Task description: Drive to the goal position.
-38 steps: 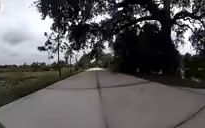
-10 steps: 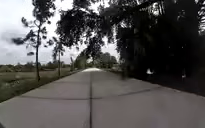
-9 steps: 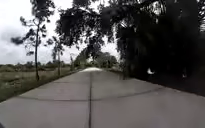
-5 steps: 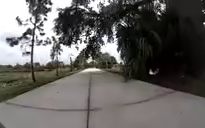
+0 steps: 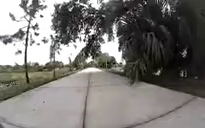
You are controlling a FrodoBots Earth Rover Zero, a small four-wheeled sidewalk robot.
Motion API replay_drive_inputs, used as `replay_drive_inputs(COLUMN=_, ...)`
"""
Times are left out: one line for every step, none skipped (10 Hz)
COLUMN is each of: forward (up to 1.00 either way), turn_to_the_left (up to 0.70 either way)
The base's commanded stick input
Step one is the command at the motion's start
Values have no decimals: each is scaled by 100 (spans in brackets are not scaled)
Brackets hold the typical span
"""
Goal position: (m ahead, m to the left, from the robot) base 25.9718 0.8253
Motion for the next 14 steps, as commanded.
replay_drive_inputs(forward=85, turn_to_the_left=0)
replay_drive_inputs(forward=85, turn_to_the_left=0)
replay_drive_inputs(forward=85, turn_to_the_left=0)
replay_drive_inputs(forward=85, turn_to_the_left=0)
replay_drive_inputs(forward=85, turn_to_the_left=0)
replay_drive_inputs(forward=85, turn_to_the_left=0)
replay_drive_inputs(forward=85, turn_to_the_left=0)
replay_drive_inputs(forward=85, turn_to_the_left=0)
replay_drive_inputs(forward=85, turn_to_the_left=0)
replay_drive_inputs(forward=85, turn_to_the_left=0)
replay_drive_inputs(forward=85, turn_to_the_left=0)
replay_drive_inputs(forward=85, turn_to_the_left=0)
replay_drive_inputs(forward=85, turn_to_the_left=0)
replay_drive_inputs(forward=85, turn_to_the_left=0)
